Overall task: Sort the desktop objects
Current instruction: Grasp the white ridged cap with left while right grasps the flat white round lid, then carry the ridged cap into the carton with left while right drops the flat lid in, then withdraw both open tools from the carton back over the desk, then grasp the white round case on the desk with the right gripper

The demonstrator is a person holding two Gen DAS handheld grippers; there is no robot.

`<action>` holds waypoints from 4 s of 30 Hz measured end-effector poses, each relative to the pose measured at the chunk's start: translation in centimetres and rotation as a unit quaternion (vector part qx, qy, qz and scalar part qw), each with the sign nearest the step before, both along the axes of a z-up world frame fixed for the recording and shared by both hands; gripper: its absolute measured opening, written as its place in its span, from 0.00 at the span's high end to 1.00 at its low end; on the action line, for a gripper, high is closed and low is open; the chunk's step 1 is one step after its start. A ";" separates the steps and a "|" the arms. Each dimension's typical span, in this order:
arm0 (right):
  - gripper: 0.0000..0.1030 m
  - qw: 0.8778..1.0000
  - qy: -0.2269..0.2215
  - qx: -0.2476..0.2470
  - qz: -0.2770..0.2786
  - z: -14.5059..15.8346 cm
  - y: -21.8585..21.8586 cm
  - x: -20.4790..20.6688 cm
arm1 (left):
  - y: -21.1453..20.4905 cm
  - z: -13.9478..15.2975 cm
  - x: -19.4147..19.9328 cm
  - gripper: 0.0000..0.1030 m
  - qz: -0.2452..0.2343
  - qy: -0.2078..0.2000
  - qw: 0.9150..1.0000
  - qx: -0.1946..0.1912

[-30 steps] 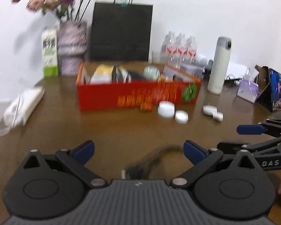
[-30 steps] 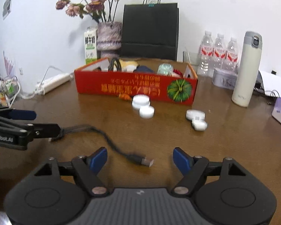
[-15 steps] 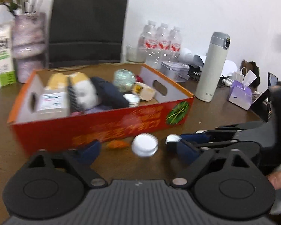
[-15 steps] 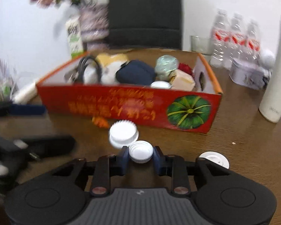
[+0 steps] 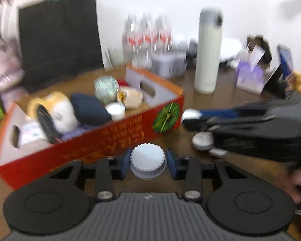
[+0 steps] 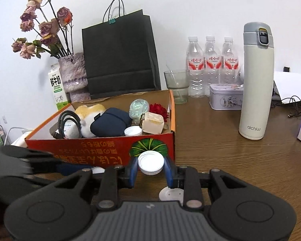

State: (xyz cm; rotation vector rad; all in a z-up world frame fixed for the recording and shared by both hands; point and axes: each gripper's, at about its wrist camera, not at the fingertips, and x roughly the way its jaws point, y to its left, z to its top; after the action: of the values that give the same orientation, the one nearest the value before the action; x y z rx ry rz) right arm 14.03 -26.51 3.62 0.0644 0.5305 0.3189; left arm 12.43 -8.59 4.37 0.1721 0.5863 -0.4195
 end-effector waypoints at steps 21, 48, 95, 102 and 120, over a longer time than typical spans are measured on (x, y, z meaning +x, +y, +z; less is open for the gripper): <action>0.74 0.999 0.017 -0.036 0.037 -0.2 4.1 -16.3 | 8.9 -1.6 -15.0 0.61 0.122 0.005 0.992 -0.043; 0.73 0.995 0.104 -0.007 0.002 7.6 4.0 10.4 | 6.2 6.0 13.4 0.61 0.080 0.107 0.988 -0.071; 0.28 0.999 0.039 0.006 -0.017 -2.8 1.2 -14.8 | 10.5 -3.3 -14.6 0.00 0.164 -0.001 0.982 -0.094; 0.28 0.999 0.038 0.010 -0.019 -2.7 1.1 -14.9 | 10.4 -3.2 -14.8 0.00 0.154 -0.009 0.984 -0.090; 0.40 0.995 0.060 -0.074 -0.038 -2.0 0.1 -1.5 | 5.3 -1.3 3.7 0.35 0.095 0.053 0.992 -0.063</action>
State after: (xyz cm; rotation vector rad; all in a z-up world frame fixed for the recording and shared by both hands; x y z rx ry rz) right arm 12.50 -26.46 1.59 -0.0402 0.6680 0.2013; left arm 16.10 -3.32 3.12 -0.0279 0.6725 -0.2807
